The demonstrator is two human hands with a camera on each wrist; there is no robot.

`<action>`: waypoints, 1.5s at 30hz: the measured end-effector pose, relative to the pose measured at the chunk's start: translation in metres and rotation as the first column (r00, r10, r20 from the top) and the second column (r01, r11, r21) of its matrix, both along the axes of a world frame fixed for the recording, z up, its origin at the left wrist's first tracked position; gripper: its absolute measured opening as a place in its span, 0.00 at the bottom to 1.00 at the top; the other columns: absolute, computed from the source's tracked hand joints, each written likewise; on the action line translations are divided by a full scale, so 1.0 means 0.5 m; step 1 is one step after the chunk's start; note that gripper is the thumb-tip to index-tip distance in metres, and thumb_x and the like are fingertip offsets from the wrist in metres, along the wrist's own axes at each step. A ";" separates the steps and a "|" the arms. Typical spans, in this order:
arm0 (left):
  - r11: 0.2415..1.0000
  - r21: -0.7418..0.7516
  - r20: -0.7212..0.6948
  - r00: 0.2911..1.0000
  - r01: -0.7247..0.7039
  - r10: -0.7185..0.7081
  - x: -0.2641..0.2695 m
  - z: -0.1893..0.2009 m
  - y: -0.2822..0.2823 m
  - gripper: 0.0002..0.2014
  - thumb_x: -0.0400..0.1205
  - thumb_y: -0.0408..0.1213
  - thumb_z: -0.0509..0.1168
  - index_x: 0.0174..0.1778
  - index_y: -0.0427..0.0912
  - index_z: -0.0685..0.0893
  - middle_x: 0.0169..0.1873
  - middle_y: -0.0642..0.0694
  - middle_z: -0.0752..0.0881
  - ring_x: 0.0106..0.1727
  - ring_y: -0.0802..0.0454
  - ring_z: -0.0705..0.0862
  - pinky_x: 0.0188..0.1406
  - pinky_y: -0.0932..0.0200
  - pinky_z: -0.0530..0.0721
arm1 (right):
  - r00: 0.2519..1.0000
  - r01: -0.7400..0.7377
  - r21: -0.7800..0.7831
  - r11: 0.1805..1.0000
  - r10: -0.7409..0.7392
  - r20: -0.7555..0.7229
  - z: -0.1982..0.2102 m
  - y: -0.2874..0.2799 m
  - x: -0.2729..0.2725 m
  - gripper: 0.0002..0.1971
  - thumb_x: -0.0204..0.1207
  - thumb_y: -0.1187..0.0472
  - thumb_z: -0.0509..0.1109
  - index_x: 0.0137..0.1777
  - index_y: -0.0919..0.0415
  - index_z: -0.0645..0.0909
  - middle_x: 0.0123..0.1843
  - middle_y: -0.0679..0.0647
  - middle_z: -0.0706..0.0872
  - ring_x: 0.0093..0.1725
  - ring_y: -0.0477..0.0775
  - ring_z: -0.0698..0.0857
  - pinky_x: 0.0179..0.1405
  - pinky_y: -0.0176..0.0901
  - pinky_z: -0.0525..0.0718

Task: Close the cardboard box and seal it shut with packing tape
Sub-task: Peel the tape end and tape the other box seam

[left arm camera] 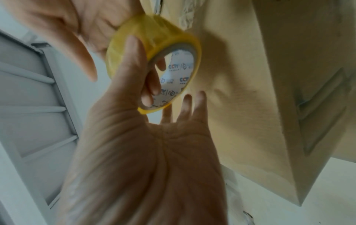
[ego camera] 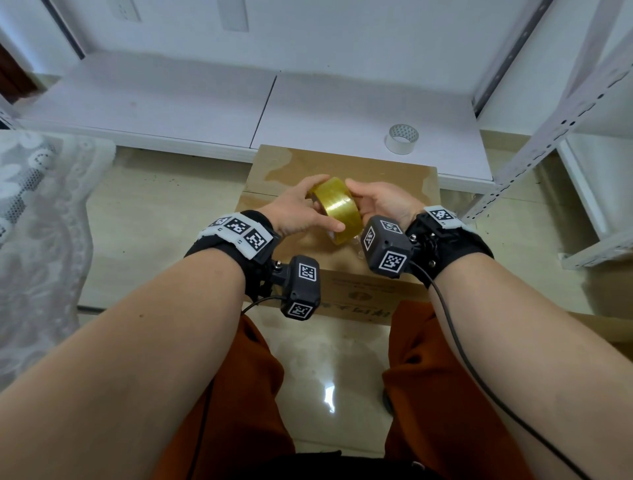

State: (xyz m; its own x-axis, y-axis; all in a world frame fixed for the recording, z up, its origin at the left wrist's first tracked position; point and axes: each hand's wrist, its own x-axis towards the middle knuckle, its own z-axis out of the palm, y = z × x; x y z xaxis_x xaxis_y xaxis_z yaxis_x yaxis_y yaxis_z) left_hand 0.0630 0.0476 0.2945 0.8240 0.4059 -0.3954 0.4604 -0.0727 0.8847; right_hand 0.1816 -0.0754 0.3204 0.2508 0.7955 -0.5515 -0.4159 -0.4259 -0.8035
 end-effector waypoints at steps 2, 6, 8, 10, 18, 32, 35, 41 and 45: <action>0.995 0.099 0.044 0.999 0.024 -0.029 0.003 0.003 -0.008 0.43 0.73 0.31 0.76 0.81 0.55 0.64 0.74 0.45 0.74 0.71 0.52 0.74 0.77 0.52 0.67 | 0.999 0.022 -0.002 1.000 -0.022 -0.049 -0.002 0.004 0.001 0.24 0.86 0.48 0.54 0.72 0.65 0.72 0.55 0.63 0.86 0.36 0.57 0.89 0.28 0.44 0.86; 0.830 0.555 0.061 0.993 0.054 -0.105 0.019 0.003 -0.019 0.26 0.80 0.40 0.69 0.76 0.54 0.74 0.80 0.50 0.66 0.82 0.49 0.61 0.81 0.47 0.59 | 0.978 0.097 0.014 0.995 -0.093 -0.187 -0.007 0.005 0.008 0.26 0.86 0.45 0.50 0.73 0.63 0.69 0.51 0.59 0.86 0.35 0.56 0.88 0.35 0.46 0.88; 0.705 0.704 0.028 0.988 0.090 -0.154 0.025 -0.002 -0.023 0.23 0.82 0.42 0.67 0.75 0.54 0.75 0.79 0.51 0.69 0.81 0.47 0.62 0.81 0.46 0.58 | 0.961 0.134 0.012 0.991 -0.127 -0.247 -0.009 0.004 0.014 0.24 0.86 0.44 0.51 0.68 0.63 0.71 0.45 0.59 0.87 0.35 0.57 0.87 0.36 0.48 0.88; 0.624 0.776 0.038 0.981 0.090 -0.189 0.030 -0.003 -0.029 0.22 0.82 0.42 0.66 0.74 0.51 0.77 0.76 0.51 0.74 0.78 0.46 0.67 0.78 0.50 0.61 | 0.942 0.162 0.015 0.987 -0.150 -0.298 -0.010 0.002 0.017 0.23 0.85 0.43 0.52 0.65 0.62 0.71 0.40 0.58 0.87 0.35 0.58 0.87 0.36 0.48 0.88; 0.513 0.858 0.168 0.963 -0.036 -0.213 0.040 0.000 -0.051 0.15 0.80 0.38 0.69 0.64 0.41 0.85 0.65 0.46 0.84 0.66 0.49 0.77 0.70 0.55 0.72 | 0.915 0.205 0.045 0.978 -0.175 -0.365 -0.012 -0.002 0.019 0.19 0.84 0.44 0.55 0.53 0.61 0.73 0.36 0.57 0.82 0.31 0.56 0.82 0.36 0.47 0.85; 0.574 0.818 0.164 0.966 -0.022 -0.198 0.034 -0.007 -0.046 0.11 0.77 0.37 0.72 0.55 0.41 0.84 0.55 0.48 0.81 0.57 0.53 0.77 0.58 0.66 0.70 | 0.950 0.199 0.035 0.979 -0.184 -0.252 -0.009 -0.003 0.003 0.18 0.86 0.49 0.53 0.48 0.62 0.76 0.38 0.58 0.82 0.29 0.55 0.85 0.35 0.46 0.86; 0.549 0.835 0.151 0.966 -0.010 -0.212 0.031 -0.006 -0.049 0.09 0.77 0.37 0.72 0.52 0.41 0.84 0.55 0.48 0.81 0.56 0.52 0.77 0.55 0.63 0.73 | 0.954 0.200 0.028 0.979 -0.188 -0.234 -0.006 -0.005 -0.003 0.18 0.86 0.50 0.53 0.46 0.62 0.76 0.36 0.58 0.83 0.28 0.55 0.85 0.31 0.44 0.87; 0.503 0.864 0.167 0.963 -0.040 -0.210 0.025 -0.007 -0.060 0.09 0.78 0.36 0.71 0.52 0.41 0.85 0.56 0.46 0.82 0.55 0.52 0.76 0.53 0.66 0.69 | 0.942 0.232 0.043 0.972 -0.213 -0.258 0.009 -0.009 -0.012 0.18 0.86 0.50 0.53 0.45 0.62 0.75 0.30 0.56 0.81 0.22 0.52 0.82 0.23 0.38 0.83; 0.499 0.866 0.166 0.959 -0.029 -0.232 0.024 -0.004 -0.057 0.21 0.80 0.35 0.69 0.70 0.40 0.80 0.63 0.43 0.81 0.63 0.48 0.76 0.63 0.60 0.71 | 0.934 0.263 0.058 0.963 -0.239 -0.265 0.007 -0.007 -0.012 0.18 0.86 0.49 0.54 0.54 0.64 0.77 0.35 0.57 0.83 0.27 0.54 0.85 0.27 0.42 0.86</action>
State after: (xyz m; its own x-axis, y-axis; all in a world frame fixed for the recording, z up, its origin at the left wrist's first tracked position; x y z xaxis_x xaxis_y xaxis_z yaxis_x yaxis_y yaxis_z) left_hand 0.0749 0.0192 0.2924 0.8900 0.3419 0.3017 0.1926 -0.8816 0.4308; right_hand 0.1758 -0.0789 0.3240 0.3106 0.7745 -0.5510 -0.6941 -0.2112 -0.6882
